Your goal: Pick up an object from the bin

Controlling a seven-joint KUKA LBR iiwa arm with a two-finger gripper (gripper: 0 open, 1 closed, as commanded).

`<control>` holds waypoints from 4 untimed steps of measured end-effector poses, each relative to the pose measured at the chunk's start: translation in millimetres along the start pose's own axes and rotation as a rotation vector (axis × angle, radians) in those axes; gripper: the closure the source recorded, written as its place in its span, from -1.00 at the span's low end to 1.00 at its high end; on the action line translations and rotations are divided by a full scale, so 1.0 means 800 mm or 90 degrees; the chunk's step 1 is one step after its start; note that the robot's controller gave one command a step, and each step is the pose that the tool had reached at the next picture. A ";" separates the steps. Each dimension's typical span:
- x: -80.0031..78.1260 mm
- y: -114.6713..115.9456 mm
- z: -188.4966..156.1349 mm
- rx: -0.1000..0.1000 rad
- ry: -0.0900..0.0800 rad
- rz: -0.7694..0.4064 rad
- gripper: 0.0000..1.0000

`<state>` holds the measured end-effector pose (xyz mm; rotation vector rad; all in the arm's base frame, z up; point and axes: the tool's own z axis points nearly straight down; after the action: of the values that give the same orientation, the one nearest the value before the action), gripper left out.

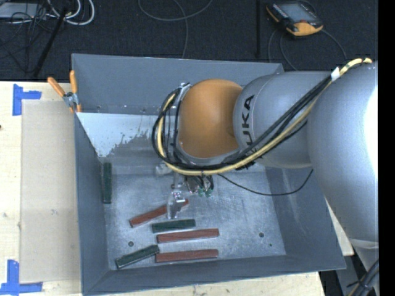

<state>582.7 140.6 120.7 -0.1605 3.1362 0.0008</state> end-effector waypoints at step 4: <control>0.011 -0.010 0.051 0.000 0.000 0.007 1.00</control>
Offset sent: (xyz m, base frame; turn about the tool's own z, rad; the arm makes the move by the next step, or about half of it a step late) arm -0.0095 -0.0107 -0.0507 0.0162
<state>574.7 132.1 79.6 -0.1440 3.1378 0.0014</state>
